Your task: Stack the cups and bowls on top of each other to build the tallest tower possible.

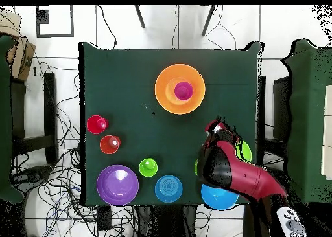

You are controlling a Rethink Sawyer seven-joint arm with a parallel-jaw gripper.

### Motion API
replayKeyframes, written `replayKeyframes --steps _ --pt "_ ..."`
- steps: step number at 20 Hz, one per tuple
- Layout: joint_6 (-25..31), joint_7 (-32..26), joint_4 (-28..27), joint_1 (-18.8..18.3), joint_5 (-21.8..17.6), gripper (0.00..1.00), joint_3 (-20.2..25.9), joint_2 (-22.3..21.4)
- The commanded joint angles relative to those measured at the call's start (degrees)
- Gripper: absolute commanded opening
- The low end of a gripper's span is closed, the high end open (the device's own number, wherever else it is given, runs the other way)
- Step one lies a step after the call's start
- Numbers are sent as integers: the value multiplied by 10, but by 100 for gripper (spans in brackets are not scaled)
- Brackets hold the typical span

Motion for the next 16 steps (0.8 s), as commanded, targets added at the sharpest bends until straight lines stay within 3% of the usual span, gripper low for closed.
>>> replayKeyframes --steps 1,5,8,16 --pt "53 35 31 5 -44 100 108 6" --pt "59 33 24 14 -34 100 102 16" --pt "80 23 21 -11 -40 100 131 23" --pt "107 1 11 -33 -42 100 144 26"
